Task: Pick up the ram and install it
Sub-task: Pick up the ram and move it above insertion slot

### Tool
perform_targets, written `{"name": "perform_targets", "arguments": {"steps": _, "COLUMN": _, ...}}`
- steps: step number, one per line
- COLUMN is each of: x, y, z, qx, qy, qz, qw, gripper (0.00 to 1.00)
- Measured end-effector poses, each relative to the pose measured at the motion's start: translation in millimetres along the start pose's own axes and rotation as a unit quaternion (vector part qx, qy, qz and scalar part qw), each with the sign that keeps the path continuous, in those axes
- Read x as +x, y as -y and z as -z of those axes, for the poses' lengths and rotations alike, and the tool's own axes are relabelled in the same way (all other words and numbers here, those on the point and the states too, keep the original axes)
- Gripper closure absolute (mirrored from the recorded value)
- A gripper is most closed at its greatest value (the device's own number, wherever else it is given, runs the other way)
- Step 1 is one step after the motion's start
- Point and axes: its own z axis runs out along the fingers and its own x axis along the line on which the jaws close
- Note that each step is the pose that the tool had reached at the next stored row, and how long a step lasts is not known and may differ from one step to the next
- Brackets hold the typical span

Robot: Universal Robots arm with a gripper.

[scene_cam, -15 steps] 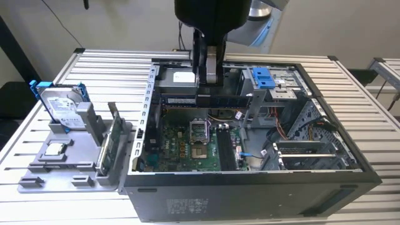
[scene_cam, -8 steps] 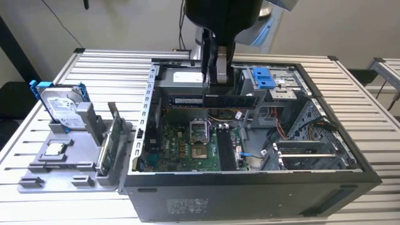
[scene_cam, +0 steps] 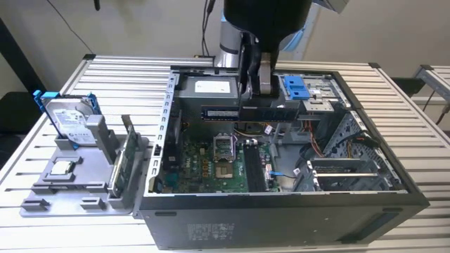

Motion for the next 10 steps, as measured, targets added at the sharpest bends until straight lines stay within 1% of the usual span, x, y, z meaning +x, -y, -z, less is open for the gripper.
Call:
{"name": "perform_targets", "arguments": {"steps": 6, "x": -0.3, "y": 8.8, "z": -0.1, "qx": 0.0, "qy": 0.0, "qz": 0.0, "qw": 1.0, "gripper": 0.86}}
{"name": "perform_targets", "arguments": {"steps": 10, "x": -0.4, "y": 13.3, "z": -0.1, "qx": 0.0, "qy": 0.0, "qz": 0.0, "qw": 1.0, "gripper": 0.86}}
